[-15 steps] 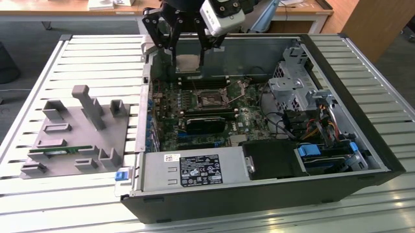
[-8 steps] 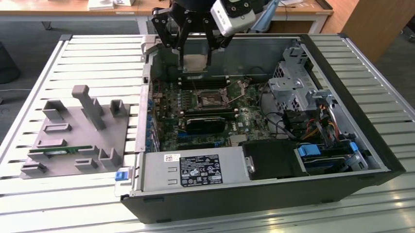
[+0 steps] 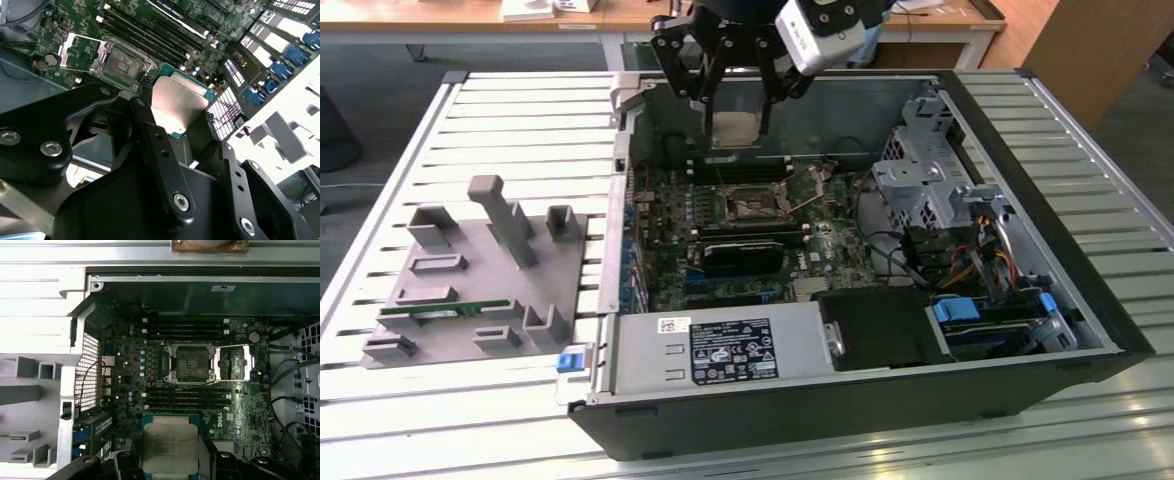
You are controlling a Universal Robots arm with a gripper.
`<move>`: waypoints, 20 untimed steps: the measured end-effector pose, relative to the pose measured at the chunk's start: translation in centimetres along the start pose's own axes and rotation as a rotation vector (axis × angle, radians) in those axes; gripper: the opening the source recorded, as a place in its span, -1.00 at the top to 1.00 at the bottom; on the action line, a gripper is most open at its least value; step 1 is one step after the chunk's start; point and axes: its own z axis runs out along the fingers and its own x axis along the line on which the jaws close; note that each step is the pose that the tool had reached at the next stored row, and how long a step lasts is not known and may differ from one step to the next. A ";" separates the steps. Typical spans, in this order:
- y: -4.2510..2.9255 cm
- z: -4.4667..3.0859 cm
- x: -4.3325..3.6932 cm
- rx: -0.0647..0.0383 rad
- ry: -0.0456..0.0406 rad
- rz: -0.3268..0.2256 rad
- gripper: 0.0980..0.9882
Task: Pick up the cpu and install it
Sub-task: 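Pick up the cpu and move it towards the insertion slot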
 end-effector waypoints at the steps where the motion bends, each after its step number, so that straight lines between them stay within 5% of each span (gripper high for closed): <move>1: 0.00 0.00 -0.22 0.000 0.0000 0.000 0.03; 8: 0.27 -0.03 -2.01 0.000 0.0000 0.000 0.03; 20: 3.68 0.44 -3.25 0.000 -0.0003 0.000 0.03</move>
